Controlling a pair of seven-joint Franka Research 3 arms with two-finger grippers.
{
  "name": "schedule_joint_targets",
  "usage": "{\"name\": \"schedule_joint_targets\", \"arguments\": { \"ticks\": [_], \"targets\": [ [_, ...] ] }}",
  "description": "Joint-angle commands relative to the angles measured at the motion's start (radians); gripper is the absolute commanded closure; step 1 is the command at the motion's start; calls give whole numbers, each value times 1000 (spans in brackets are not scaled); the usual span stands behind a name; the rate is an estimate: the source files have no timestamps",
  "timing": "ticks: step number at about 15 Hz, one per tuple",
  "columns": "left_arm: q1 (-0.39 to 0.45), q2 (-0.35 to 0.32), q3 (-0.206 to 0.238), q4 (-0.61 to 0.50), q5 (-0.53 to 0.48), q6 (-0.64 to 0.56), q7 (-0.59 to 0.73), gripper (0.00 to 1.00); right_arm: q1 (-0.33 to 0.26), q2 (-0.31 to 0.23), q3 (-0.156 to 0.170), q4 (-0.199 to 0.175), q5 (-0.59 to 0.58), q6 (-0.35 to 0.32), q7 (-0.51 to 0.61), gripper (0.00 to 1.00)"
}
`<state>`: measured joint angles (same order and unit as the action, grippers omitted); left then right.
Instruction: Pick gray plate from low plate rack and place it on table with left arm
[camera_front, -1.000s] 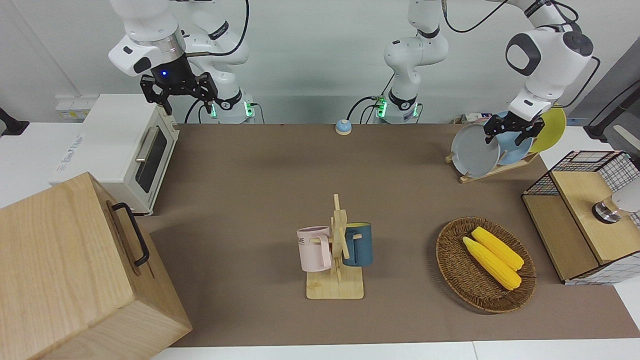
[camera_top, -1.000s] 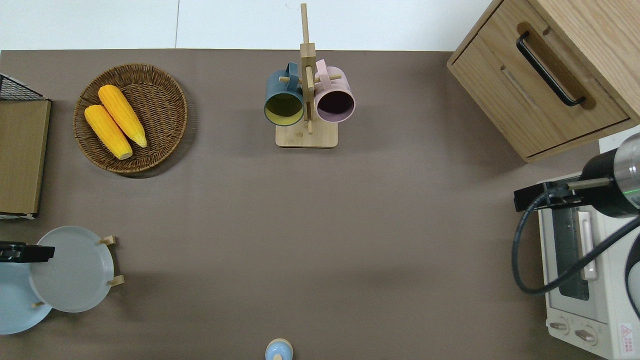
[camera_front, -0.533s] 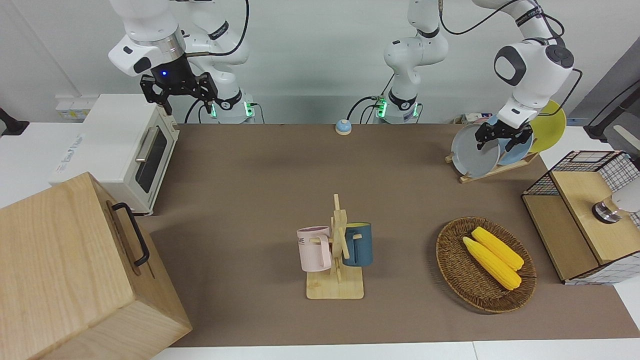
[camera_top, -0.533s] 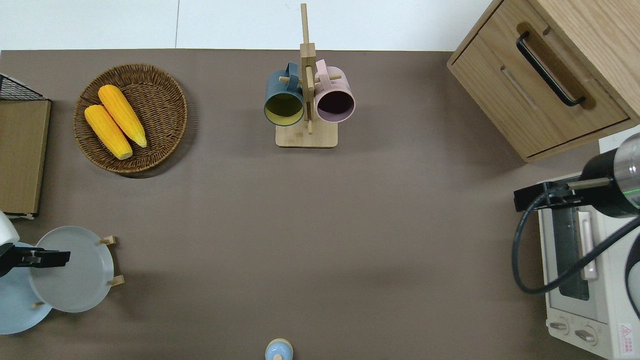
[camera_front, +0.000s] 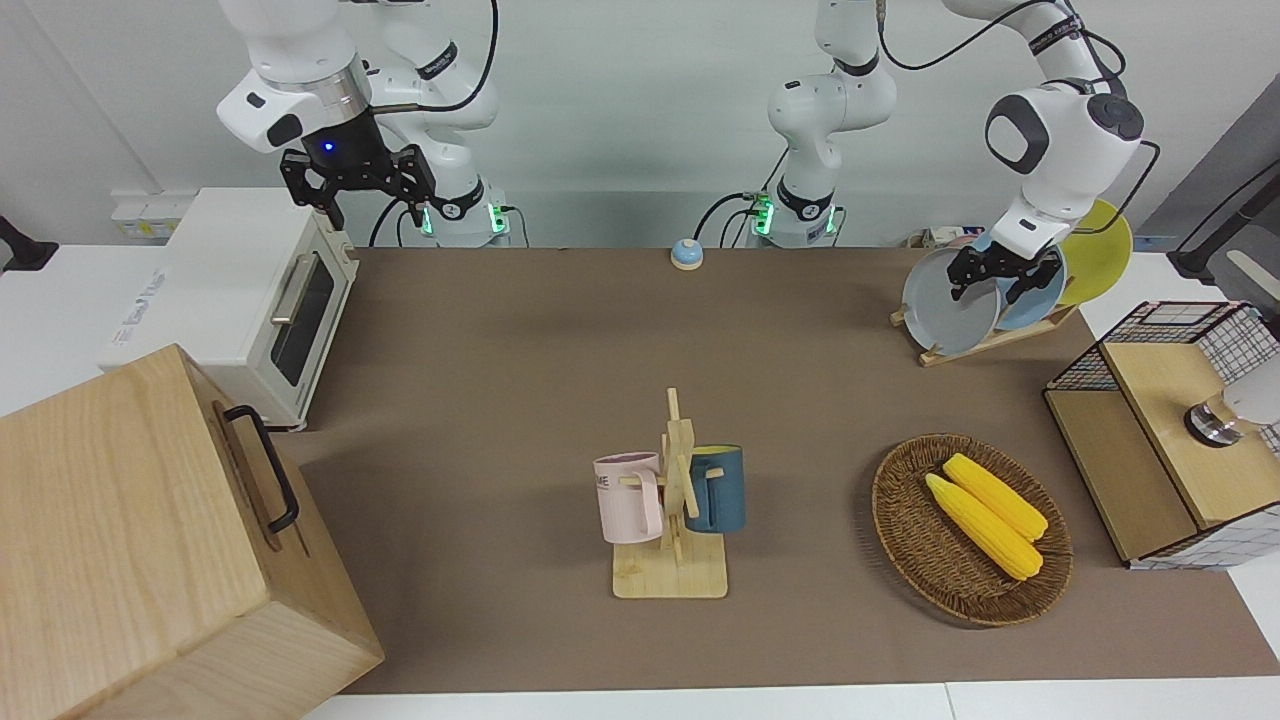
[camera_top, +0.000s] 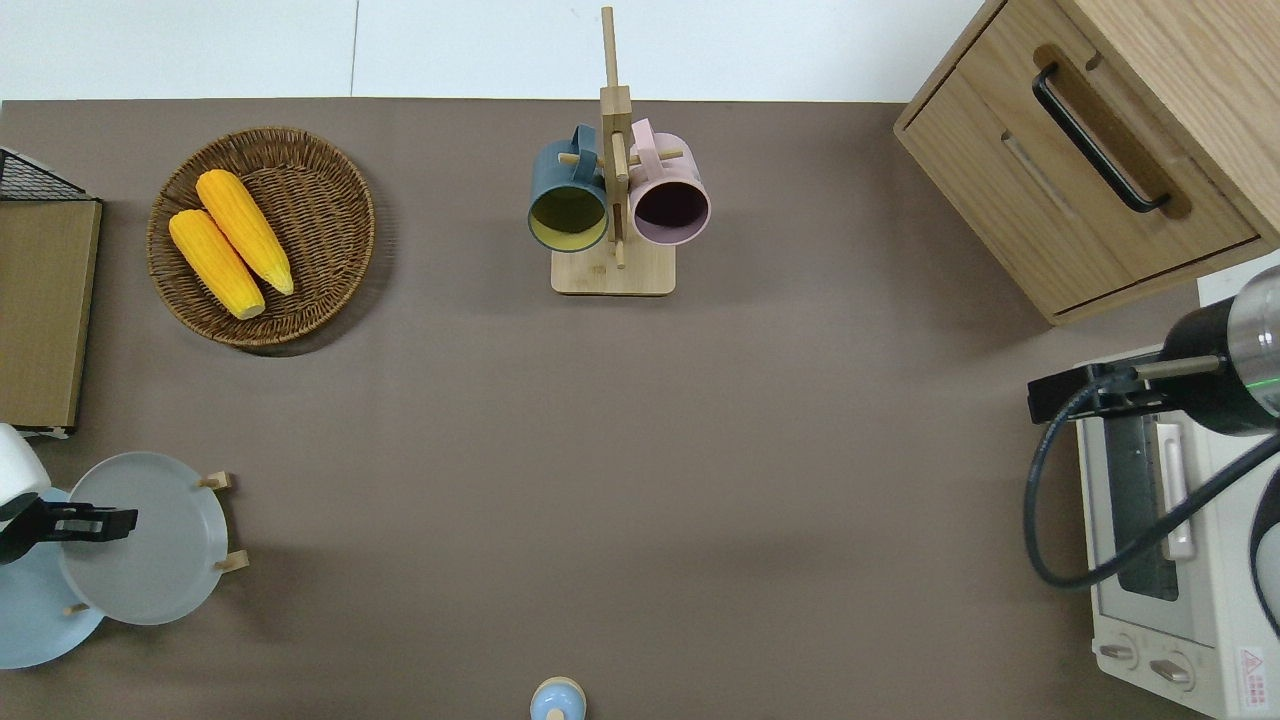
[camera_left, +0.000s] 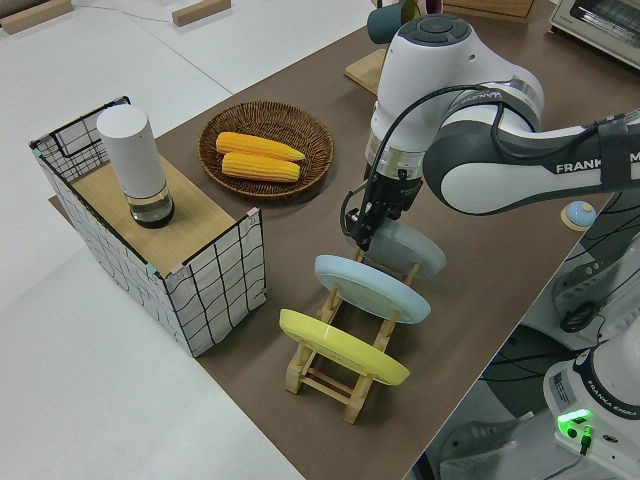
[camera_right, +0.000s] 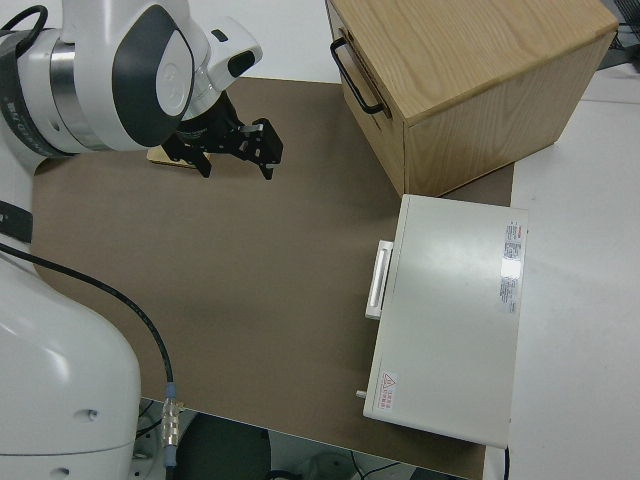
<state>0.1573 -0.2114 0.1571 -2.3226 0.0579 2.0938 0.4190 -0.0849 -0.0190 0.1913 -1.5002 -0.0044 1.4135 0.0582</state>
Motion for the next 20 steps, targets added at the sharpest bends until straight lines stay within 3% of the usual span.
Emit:
{"name": "schedule_joint_targets", "arguments": {
  "ticks": [1, 3, 12, 15, 20],
  "targets": [
    [7, -32, -4, -35, 14, 22, -13, 860, -7, -2, 5, 6, 7, -14, -1, 13],
    [5, -32, -4, -35, 14, 11, -11, 999, -7, -2, 5, 6, 7, -14, -1, 11],
    [-13, -105, -24, -21, 14, -70, -57, 1000, -7, -2, 5, 6, 7, -14, 0, 13],
    [-10, -138, -71, -12, 14, -110, -97, 1000, -7, -2, 7, 6, 7, -14, 0, 13],
    [-10, -170, -106, 43, 16, -214, -135, 1000, -7, -2, 7, 6, 7, -14, 0, 13]
  ]
}}
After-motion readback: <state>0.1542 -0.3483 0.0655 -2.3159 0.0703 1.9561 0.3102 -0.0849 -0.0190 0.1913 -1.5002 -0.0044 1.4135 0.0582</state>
